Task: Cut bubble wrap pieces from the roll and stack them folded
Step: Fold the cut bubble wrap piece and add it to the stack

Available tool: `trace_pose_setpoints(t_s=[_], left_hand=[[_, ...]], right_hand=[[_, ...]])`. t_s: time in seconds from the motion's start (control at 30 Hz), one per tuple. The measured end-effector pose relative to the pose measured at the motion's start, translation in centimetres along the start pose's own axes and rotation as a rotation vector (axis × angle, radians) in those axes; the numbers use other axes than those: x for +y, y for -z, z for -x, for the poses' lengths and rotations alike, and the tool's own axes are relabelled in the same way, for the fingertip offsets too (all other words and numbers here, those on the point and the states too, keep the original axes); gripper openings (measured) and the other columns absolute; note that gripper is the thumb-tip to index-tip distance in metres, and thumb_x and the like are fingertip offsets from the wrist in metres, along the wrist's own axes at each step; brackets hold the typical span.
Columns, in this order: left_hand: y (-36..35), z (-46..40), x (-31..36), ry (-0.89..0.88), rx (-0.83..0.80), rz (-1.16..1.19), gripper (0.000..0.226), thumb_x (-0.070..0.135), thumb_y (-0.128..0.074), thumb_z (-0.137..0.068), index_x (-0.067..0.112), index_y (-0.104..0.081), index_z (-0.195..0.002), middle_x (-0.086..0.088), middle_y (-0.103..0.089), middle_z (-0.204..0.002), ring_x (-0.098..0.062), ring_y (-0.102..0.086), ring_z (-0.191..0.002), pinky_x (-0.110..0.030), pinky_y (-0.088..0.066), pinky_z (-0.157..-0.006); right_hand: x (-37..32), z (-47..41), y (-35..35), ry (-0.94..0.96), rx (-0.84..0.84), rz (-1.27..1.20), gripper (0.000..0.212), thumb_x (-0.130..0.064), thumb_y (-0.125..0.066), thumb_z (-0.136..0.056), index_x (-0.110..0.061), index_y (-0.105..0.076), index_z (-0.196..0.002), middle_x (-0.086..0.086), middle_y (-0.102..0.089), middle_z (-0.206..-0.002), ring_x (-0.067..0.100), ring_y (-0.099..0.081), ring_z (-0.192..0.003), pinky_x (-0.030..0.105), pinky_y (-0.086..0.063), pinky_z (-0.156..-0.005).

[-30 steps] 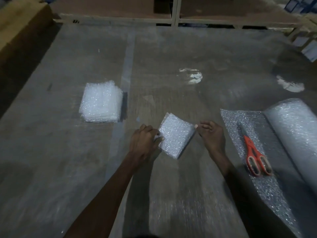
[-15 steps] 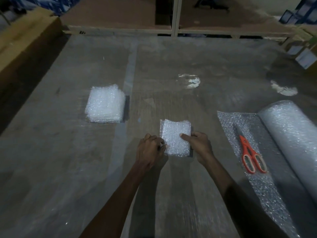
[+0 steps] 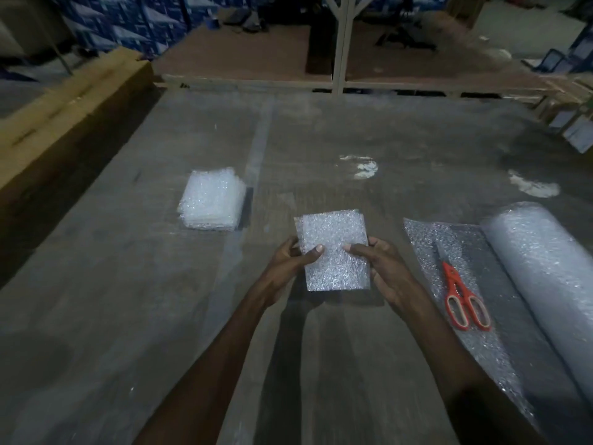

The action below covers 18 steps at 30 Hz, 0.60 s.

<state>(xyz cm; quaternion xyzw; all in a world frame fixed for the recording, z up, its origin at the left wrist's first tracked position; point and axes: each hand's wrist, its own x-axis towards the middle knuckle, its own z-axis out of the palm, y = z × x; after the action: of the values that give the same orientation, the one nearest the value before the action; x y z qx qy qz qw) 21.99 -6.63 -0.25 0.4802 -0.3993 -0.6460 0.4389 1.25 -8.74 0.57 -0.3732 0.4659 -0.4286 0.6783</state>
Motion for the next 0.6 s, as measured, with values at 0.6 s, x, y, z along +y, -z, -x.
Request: trace_pose_setpoints(t_s=[0.6], left_hand=[[4.3,3.9,2.1,-0.160,0.468,0.067,0.014,0.006,-0.085,-0.075,0.006,-0.073,-0.083,-0.007,-0.075,-0.082,-0.013,-0.069,-0.069,-0.024,-0.055,-0.062]], right_hand=[[0.5,0.1,-5.5,0.027,-0.010,0.152,0.016,-0.004,-0.078,-0.084,-0.007,-0.071,-0.098,0.005,-0.079,-0.089,0.016,-0.075,-0.075,0.024,-0.057,-0.060]])
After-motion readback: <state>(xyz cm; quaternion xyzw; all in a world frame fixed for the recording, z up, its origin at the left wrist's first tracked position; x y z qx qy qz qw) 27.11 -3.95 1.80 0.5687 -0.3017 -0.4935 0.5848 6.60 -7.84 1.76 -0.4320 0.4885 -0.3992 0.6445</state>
